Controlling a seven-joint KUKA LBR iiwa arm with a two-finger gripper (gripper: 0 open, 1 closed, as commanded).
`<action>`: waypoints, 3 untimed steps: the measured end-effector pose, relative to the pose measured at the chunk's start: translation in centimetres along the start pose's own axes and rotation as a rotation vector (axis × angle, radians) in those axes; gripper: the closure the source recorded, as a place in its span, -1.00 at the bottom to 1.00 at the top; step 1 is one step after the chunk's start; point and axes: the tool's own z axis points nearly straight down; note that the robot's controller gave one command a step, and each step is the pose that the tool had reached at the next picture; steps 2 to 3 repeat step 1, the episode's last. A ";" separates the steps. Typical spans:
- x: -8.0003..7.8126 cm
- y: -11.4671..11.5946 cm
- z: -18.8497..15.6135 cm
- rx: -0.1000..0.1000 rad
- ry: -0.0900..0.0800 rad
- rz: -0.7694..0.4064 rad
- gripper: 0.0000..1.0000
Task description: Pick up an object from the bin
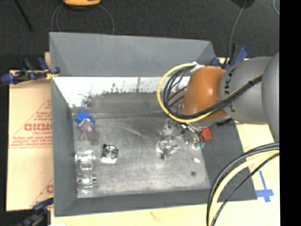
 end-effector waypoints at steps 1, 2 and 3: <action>-0.5 0.1 -18.7 -0.002 0.009 -0.068 1.00; -0.5 0.1 -18.7 -0.002 0.009 -0.068 1.00; -0.5 0.1 -18.7 -0.002 0.009 -0.068 1.00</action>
Offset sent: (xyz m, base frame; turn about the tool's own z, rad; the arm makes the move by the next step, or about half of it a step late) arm -0.0021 0.0034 0.1815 -0.0704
